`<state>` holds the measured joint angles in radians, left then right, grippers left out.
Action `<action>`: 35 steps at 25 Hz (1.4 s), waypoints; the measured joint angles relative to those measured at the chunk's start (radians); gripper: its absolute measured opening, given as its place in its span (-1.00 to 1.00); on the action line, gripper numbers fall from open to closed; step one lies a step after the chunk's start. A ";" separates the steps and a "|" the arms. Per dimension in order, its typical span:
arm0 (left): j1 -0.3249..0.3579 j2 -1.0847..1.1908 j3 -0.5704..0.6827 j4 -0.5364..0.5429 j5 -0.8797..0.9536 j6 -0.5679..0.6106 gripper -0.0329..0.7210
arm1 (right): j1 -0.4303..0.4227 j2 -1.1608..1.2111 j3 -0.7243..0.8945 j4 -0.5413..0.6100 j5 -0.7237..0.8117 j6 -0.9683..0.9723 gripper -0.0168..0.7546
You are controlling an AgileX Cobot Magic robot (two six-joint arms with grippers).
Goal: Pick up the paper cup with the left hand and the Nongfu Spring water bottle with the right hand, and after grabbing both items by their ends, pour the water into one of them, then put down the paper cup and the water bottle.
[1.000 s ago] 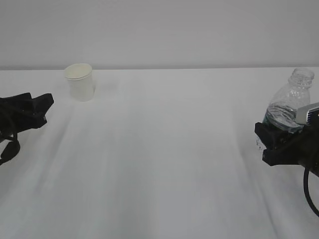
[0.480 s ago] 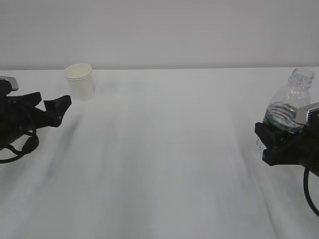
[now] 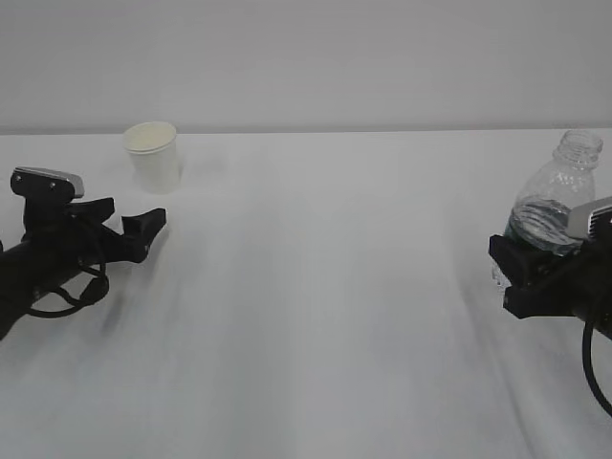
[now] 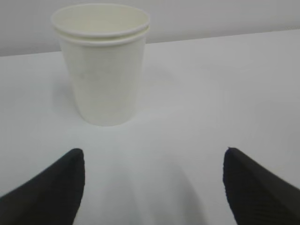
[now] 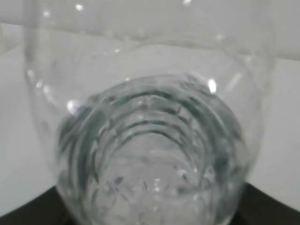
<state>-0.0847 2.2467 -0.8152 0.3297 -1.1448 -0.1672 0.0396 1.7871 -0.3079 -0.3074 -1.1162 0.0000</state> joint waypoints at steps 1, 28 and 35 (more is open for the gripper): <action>0.000 0.010 -0.007 0.000 0.000 0.000 0.91 | 0.000 0.000 0.000 0.000 0.000 0.000 0.09; 0.000 0.199 -0.292 -0.055 0.000 0.002 0.92 | 0.000 0.000 0.000 0.000 0.000 0.000 0.09; 0.000 0.200 -0.293 -0.045 0.000 0.002 0.81 | 0.000 0.000 0.000 0.000 0.000 0.000 0.09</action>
<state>-0.0847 2.4470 -1.1080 0.2849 -1.1448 -0.1649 0.0396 1.7871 -0.3079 -0.3074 -1.1162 0.0000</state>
